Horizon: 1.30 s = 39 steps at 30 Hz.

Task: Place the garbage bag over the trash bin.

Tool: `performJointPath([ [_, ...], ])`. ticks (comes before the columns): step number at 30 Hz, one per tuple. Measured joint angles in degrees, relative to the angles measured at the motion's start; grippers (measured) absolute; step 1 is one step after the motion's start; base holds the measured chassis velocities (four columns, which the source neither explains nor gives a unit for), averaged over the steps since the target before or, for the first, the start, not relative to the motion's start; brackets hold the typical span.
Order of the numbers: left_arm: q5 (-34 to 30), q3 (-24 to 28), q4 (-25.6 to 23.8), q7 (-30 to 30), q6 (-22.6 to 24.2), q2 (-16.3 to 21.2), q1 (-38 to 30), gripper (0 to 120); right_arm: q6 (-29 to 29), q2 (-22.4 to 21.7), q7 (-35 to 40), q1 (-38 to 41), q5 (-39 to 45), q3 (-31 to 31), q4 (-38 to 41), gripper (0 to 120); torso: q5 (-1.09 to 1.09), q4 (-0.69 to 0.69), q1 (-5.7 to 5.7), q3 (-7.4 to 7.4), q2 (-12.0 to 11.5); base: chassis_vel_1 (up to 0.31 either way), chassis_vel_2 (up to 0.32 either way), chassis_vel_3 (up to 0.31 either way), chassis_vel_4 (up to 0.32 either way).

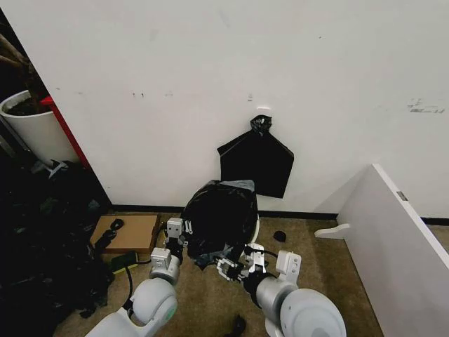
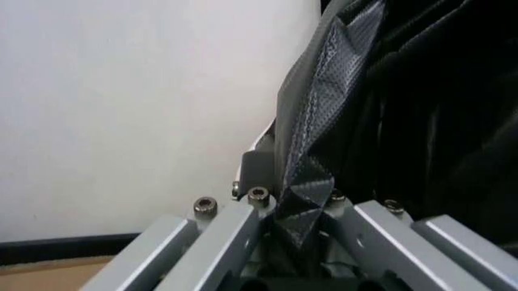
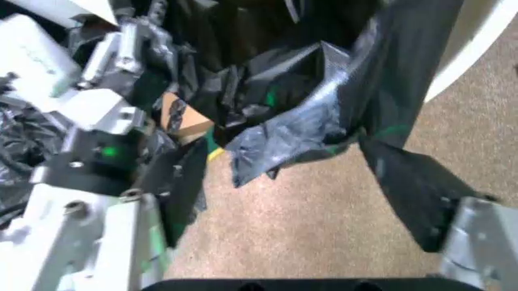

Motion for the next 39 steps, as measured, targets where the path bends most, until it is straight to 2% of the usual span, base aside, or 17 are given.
performJointPath([
  [2, 0.00, 0.00, -0.15, 0.01, -0.01, 0.01, 0.03, 1, 0.04, 0.26, 0.26, -0.21, -0.89, -0.20, -0.69, 75, 0.00, -0.01, 0.00, 0.00, 0.00, 0.000, 0.000, 0.000, 0.000],
  [4, 0.00, 0.00, -0.22, 0.00, -0.01, 0.01, 0.08, 1, 0.05, 0.39, 0.40, -0.21, -1.16, -0.26, -0.89, 71, 0.00, 0.00, 0.00, 0.00, 0.00, 0.000, 0.000, 0.000, 0.000],
  [9, -0.07, -0.07, -0.58, 0.01, -0.02, 0.06, 0.45, 1, 0.41, 0.78, 0.80, 0.24, -2.16, -0.29, -1.94, 49, 0.00, 0.00, 0.00, 0.00, 0.00, 0.000, 0.000, 0.000, 0.000],
  [10, -0.07, -0.07, -0.58, 0.01, -0.02, 0.06, 0.45, 1, 0.41, 0.78, 0.80, 0.24, -2.16, -0.29, -1.94, 49, 0.00, 0.00, 0.00, 0.00, 0.00, 0.000, 0.000, 0.000, 0.000],
  [18, -0.19, -0.11, -0.52, -0.01, -0.07, -0.06, 0.26, 1, 0.35, 1.07, 0.50, 0.27, -2.80, -0.58, -2.39, 16, 0.00, 0.00, 0.00, 0.00, 0.00, 0.000, 0.000, 0.000, 0.000],
  [19, -0.19, -0.11, -0.52, -0.01, -0.07, -0.06, 0.26, 1, 0.35, 1.07, 0.50, 0.27, -2.80, -0.58, -2.39, 16, 0.00, 0.00, 0.00, 0.00, 0.00, 0.000, 0.000, 0.000, 0.000],
  [23, -0.56, -0.12, -0.48, -0.09, -0.13, -0.05, 0.17, 1, 0.34, 0.84, -0.28, -0.25, -4.76, -0.84, -3.03, 0, 0.00, 0.00, 0.00, 0.00, 0.00, 0.000, 0.000, 0.000, 0.000],
  [32, -5.87, -1.41, -0.89, -1.57, 0.65, -0.18, -0.98, 1, -1.21, -0.29, -0.38, -2.69, -8.15, -1.14, -2.60, 0, 0.00, 0.00, 0.00, 0.00, 0.00, 0.000, 0.000, 0.000, 0.000],
  [39, -15.14, -2.78, -3.38, -3.22, 2.35, 0.27, -2.13, 1, -2.33, -0.65, -0.27, -3.49, -9.39, -1.71, -3.20, 0, 0.00, -0.01, 0.00, 0.00, 0.00, 0.000, 0.000, 0.000, 0.000],
])
